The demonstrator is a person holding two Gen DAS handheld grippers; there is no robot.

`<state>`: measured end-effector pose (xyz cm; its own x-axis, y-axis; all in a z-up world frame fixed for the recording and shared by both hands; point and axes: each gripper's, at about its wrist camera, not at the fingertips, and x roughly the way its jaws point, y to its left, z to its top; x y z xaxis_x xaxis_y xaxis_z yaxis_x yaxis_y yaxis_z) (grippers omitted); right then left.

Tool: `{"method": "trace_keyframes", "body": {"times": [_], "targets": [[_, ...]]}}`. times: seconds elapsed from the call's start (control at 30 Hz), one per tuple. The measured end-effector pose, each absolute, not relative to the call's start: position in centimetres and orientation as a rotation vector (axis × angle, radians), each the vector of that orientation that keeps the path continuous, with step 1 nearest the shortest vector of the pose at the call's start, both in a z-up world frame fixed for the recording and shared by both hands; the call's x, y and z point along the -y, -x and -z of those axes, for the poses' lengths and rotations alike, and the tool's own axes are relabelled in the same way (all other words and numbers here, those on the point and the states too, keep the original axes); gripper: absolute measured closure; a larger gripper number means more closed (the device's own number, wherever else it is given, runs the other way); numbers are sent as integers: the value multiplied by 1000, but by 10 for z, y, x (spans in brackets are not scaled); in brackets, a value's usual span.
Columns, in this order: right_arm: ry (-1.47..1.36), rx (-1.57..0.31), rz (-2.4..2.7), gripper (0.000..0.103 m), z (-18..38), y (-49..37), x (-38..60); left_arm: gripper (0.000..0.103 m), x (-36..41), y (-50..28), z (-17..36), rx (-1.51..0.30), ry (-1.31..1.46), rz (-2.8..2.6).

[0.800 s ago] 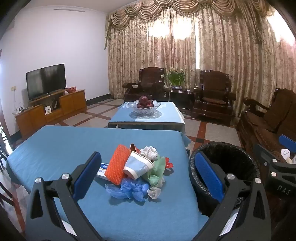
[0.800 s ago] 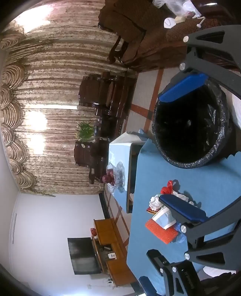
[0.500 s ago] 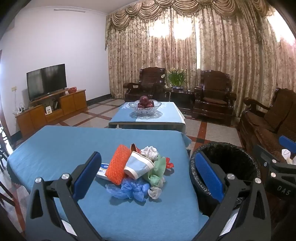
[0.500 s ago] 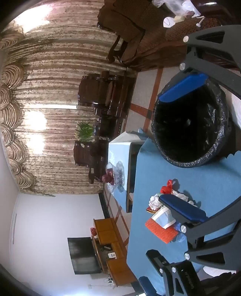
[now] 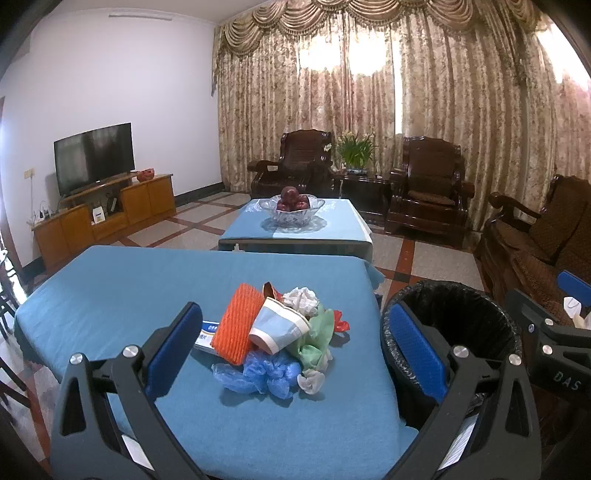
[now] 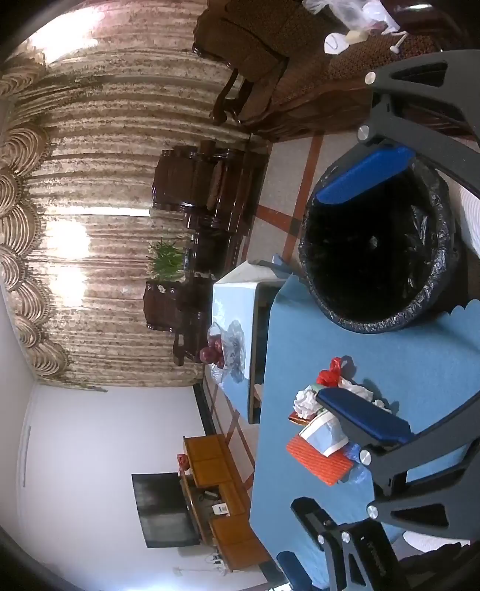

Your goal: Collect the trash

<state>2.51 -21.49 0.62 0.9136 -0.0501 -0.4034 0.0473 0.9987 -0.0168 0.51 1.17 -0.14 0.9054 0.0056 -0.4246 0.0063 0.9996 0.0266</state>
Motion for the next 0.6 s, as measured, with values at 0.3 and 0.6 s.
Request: {"method": "trace_keyframes", "body": {"times": [0.3,0.6], "targets": [[8,-418,51,6,4,-27,210,5,-7,-9,5,-439,-31,-3],[9,-422,50,6,13,-34,205,5,-7,-8,5,-438,-31,-4]]}}
